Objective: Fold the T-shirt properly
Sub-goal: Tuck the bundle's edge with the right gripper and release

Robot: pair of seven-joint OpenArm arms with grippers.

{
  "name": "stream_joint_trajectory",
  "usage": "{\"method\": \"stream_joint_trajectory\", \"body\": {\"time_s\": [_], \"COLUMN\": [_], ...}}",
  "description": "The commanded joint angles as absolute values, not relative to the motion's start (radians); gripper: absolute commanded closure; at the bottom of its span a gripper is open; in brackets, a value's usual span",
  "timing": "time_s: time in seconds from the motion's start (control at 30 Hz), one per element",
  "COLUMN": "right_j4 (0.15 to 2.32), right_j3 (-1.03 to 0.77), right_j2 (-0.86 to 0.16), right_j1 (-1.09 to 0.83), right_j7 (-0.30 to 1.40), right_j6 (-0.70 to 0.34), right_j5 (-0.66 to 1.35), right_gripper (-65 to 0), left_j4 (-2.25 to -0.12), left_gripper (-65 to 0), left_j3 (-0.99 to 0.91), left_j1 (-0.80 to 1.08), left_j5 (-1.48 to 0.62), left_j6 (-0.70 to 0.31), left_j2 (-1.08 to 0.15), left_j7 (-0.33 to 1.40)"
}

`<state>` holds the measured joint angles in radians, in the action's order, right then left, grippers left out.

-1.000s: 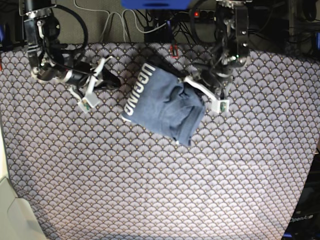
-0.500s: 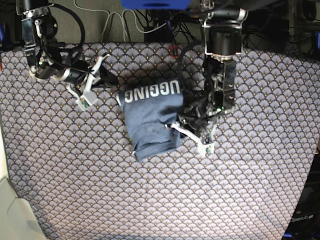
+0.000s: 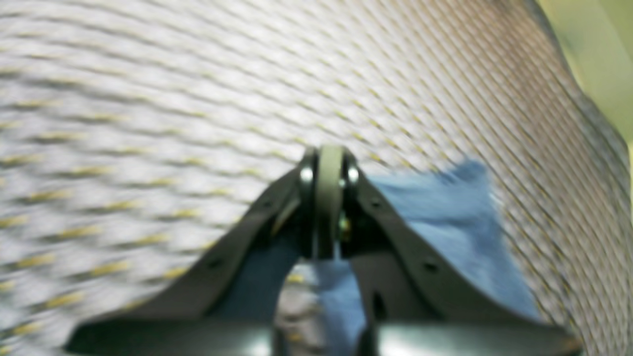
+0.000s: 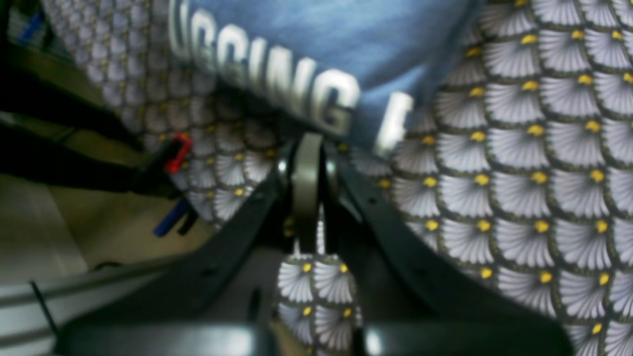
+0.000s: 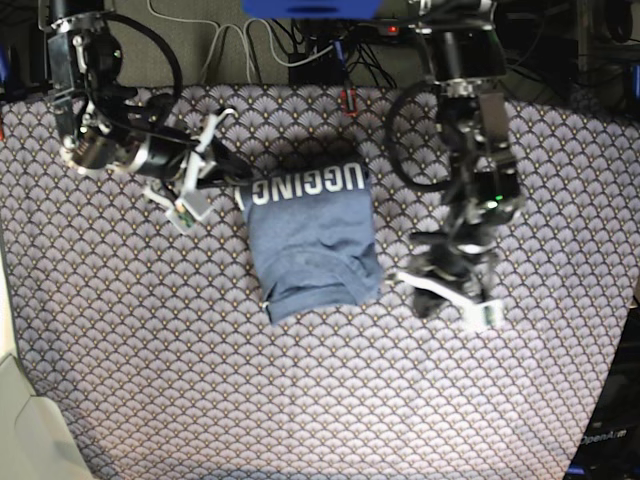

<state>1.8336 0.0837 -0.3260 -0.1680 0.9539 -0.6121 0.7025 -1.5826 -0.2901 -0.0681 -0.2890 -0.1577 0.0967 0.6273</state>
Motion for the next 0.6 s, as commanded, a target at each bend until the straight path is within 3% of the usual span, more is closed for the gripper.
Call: {"method": "stream_joint_trajectory", "body": {"time_s": [0.0,0.2,0.57], "right_j4": [1.870,1.876,1.647], "right_j3": [0.077,0.096,0.271], "right_j2": [-0.323,-0.200,-0.111], "right_j1": [-0.137,-0.019,0.081], "right_j7": [0.949,1.104,1.040], "right_j6": [-0.619,-0.621,-0.621], "right_j5": [0.727,0.725,0.723], "right_gripper": [0.0,0.0,0.0], "left_j4": [-1.621,-1.732,-1.917], "left_gripper": [-0.3,-0.3,-0.3], "left_j3": [-0.323,-0.516,-0.690], "left_j1": [-0.053,0.108,0.314], "left_j5": [-0.294,-0.300,-0.300], "left_j6": [-0.165,-0.170,-0.174], "left_j2": [0.097,0.038,0.033], "left_j7": [0.615,0.722,0.753]}}
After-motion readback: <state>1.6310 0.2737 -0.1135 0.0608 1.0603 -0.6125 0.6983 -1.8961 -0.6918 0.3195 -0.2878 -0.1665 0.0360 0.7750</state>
